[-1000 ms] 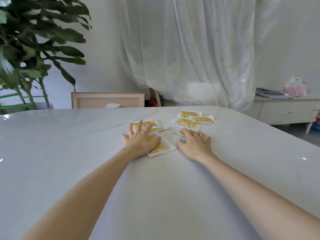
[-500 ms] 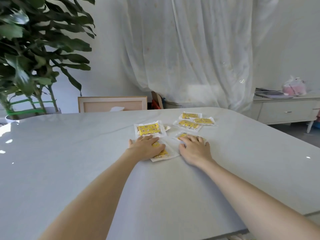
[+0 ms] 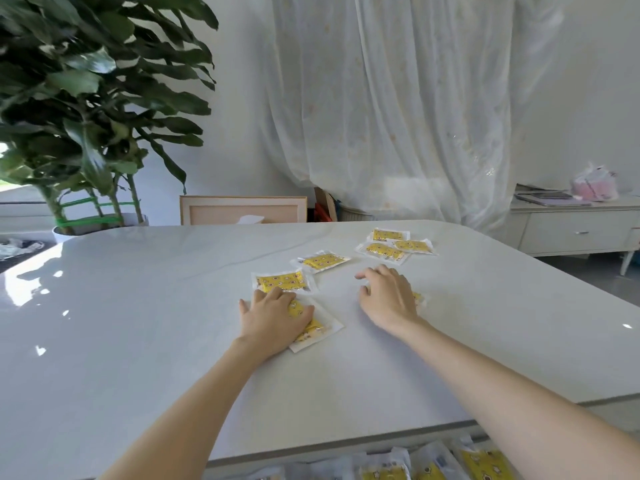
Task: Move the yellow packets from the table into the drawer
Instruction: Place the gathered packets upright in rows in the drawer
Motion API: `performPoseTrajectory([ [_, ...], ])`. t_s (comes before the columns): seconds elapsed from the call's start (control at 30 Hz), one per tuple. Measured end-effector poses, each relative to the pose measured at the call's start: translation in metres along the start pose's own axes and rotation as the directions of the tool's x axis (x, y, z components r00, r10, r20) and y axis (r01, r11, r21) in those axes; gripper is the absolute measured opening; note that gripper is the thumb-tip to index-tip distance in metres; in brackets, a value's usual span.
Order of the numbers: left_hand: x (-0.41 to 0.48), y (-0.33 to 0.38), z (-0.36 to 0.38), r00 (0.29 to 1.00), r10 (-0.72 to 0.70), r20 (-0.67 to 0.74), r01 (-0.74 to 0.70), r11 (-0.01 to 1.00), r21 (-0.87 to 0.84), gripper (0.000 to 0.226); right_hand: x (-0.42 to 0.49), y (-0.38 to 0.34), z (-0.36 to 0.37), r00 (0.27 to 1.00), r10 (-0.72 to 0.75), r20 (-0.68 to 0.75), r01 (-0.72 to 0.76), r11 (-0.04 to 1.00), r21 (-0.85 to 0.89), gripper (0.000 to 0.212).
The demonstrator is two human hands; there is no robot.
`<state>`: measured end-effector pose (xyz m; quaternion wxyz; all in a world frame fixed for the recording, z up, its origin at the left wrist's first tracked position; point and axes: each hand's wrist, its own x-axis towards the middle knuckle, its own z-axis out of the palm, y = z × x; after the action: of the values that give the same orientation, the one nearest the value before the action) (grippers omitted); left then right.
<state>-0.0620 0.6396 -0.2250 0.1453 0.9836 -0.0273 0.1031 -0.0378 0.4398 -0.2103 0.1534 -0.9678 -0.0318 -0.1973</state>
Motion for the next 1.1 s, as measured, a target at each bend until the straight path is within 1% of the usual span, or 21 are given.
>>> performPoseTrajectory([
  [0.1,-0.001,-0.016,-0.005,0.997,-0.036,-0.065,0.032,0.997,-0.066,0.055,0.022,-0.019,0.004,0.992,-0.094,0.083,0.087,0.992,0.090,0.041],
  [0.23,0.005,-0.020,-0.005,0.993,-0.069,-0.095,0.049,0.978,-0.201,0.055,0.055,-0.044,0.024,0.973,-0.126,0.195,0.091,0.980,0.178,0.048],
  [0.3,0.011,-0.025,-0.003,0.991,-0.090,-0.098,0.060,0.961,-0.270,0.056,0.070,-0.054,0.038,0.952,-0.146,0.267,0.098,0.978,0.186,0.050],
  [0.37,0.016,-0.031,-0.002,0.987,-0.118,-0.110,0.078,0.944,-0.319,0.056,0.081,-0.055,0.053,0.934,-0.133,0.331,0.090,0.985,0.144,0.052],
  [0.4,0.019,-0.033,-0.001,0.986,-0.126,-0.109,0.086,0.945,-0.316,0.056,0.084,-0.053,0.060,0.928,-0.108,0.358,0.072,0.991,0.112,0.051],
  [0.47,0.023,-0.035,0.000,0.990,-0.115,-0.083,0.093,0.969,-0.227,0.059,0.085,-0.049,0.071,0.925,-0.069,0.373,0.051,0.997,0.058,0.051],
  [0.53,0.027,-0.035,0.001,0.995,-0.094,-0.039,0.088,0.986,-0.140,0.061,0.083,-0.049,0.074,0.945,-0.073,0.318,0.059,0.997,0.055,0.048],
  [0.57,0.028,-0.036,0.002,0.996,-0.091,-0.026,0.087,0.988,-0.124,0.060,0.081,-0.050,0.073,0.952,-0.078,0.295,0.061,0.996,0.067,0.046],
  [0.67,0.025,-0.037,0.005,0.995,-0.095,-0.015,0.093,0.990,-0.105,0.060,0.073,-0.054,0.069,0.948,-0.084,0.307,0.069,0.996,0.061,0.041],
  [0.87,0.000,-0.036,0.000,0.992,-0.123,-0.030,0.119,0.988,-0.097,0.060,0.049,-0.056,0.052,0.930,-0.073,0.359,0.067,0.997,0.031,0.041],
  [1.1,-0.037,-0.045,-0.012,0.974,-0.209,-0.086,0.199,0.974,-0.112,0.059,0.005,-0.065,0.026,0.911,-0.101,0.400,0.106,0.994,0.008,0.040],
])
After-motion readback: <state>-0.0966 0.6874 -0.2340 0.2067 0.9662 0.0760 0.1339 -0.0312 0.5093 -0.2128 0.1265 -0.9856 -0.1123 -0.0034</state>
